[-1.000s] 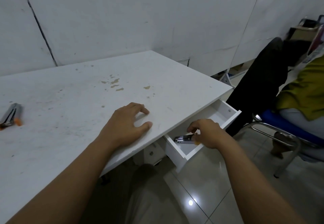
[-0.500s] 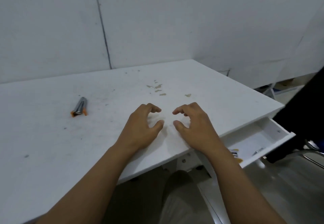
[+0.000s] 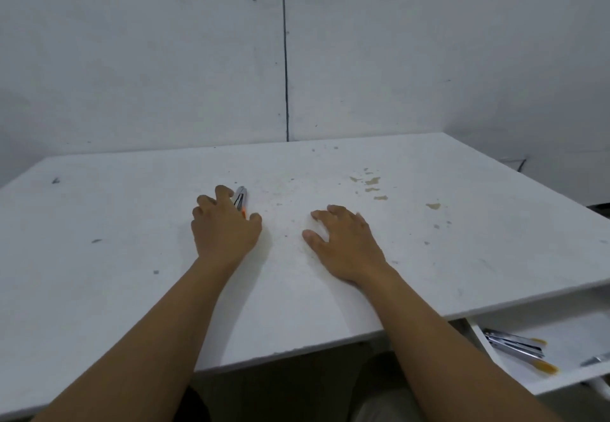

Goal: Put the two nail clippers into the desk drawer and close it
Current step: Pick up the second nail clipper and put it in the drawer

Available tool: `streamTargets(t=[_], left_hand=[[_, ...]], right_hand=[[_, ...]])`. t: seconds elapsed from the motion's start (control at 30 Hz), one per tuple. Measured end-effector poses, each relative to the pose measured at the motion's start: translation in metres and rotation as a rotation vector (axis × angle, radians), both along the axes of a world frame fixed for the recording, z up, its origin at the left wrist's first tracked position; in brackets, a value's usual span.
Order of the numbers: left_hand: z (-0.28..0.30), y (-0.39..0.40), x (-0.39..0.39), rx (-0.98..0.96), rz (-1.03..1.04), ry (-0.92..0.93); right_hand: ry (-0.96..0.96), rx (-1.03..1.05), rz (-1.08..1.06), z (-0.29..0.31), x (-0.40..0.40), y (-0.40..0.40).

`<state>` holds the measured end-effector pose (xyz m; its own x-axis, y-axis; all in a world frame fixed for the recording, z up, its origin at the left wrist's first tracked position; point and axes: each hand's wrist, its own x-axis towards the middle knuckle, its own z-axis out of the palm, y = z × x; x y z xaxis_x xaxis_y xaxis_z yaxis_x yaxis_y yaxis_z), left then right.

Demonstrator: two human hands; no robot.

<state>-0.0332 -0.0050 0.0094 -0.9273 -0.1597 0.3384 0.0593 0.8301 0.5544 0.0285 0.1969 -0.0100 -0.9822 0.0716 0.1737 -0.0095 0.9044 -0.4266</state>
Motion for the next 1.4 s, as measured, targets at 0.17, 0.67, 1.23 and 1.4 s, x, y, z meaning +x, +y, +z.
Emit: streamTargets(t=[0.17,0.67,1.23,1.4], left_hand=[[0.002,-0.012,-0.031,-0.025,0.035,-0.132],[0.054,-0.026,0.018,1.716,-0.790,-0.759],[0.048,0.039,0.069,0.408,-0.555,0.438],[0.039,0.077,0.082,0.256,-0.702,0.544]], right_hand=[[0.024,-0.020,0.015,-0.002,0.000,0.004],[0.025,-0.039,0.023,0.000,0.002,0.007],[-0.073,-0.012,-0.026,0.018,0.038,0.060],[-0.148,0.011,-0.149,0.019,0.091,0.141]])
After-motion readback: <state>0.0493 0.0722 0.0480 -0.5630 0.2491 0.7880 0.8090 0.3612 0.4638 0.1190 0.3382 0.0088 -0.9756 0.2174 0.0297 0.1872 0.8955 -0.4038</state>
